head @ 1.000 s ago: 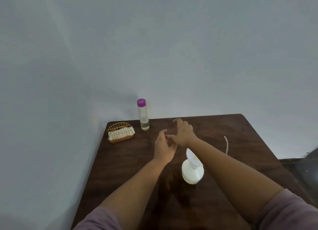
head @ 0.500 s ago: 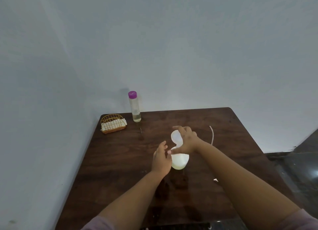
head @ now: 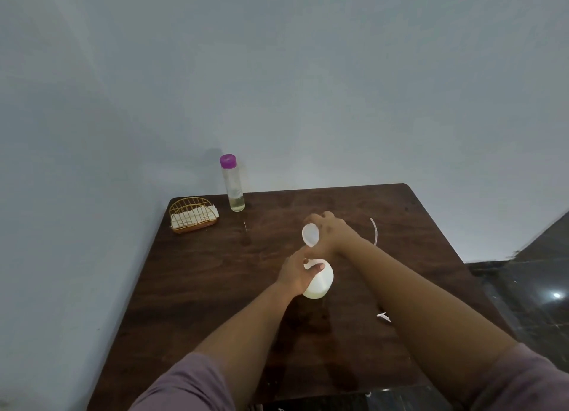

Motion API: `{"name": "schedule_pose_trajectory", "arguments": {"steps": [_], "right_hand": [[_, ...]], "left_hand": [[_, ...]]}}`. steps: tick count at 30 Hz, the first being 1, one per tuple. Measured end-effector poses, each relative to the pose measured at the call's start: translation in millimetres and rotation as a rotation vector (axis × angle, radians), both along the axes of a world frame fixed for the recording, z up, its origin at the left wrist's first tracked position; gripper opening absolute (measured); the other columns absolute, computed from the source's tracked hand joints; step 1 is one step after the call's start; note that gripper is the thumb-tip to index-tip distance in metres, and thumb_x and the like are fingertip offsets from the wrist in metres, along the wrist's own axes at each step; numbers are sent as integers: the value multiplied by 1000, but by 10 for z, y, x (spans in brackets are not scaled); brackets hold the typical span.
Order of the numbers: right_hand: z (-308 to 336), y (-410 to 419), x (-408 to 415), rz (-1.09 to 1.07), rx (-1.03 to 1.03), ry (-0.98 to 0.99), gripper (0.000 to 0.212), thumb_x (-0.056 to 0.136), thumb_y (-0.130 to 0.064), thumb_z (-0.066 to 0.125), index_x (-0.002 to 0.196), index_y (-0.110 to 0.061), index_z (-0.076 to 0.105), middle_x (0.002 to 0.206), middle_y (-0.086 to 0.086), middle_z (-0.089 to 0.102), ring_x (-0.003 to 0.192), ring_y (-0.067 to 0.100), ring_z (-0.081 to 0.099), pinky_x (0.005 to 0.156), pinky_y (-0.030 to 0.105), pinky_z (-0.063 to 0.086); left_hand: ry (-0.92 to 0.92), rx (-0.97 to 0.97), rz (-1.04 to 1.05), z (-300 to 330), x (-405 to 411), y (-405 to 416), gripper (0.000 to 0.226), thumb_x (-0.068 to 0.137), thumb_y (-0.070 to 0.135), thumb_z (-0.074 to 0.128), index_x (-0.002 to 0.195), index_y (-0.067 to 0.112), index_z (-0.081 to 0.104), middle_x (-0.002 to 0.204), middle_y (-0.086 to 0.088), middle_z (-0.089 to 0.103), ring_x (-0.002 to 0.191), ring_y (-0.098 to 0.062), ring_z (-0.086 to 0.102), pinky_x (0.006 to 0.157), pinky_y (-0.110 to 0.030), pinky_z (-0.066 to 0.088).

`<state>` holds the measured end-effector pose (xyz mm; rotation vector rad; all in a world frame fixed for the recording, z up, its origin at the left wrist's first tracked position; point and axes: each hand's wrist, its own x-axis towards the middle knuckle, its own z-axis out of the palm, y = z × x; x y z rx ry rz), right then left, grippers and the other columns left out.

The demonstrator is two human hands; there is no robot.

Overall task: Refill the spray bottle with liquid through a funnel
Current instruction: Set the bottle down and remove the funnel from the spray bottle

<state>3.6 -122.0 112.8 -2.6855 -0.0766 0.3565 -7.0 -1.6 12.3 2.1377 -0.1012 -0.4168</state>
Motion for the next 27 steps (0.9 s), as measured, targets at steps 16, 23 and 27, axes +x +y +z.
{"name": "schedule_pose_trajectory", "arguments": {"steps": [16,23,27], "right_hand": [[-103,-21,-43,33,157,-79,61,63,-30,81,116,-35,51,119,-2,41,115,21,37,90,36,48],[-125,-25,-70,-48,213,-104,61,60,-27,83,113,-35,53,119,-2,43,115,21,40,87,35,49],[-89,-16,-82,-11,204,-77,63,59,-25,83,114,-35,55,116,-3,42,115,21,39,85,33,46]], "left_hand": [[8,45,-40,18,67,23,47,88,36,68,130,20,55,131,-2,60,119,-21,56,102,-39,48],[-2,59,-46,-3,68,12,43,89,33,68,128,20,58,129,-2,62,119,-21,57,101,-38,48],[-1,58,-46,2,69,19,45,88,30,69,128,15,57,128,-3,62,120,-22,56,101,-37,47]]}}
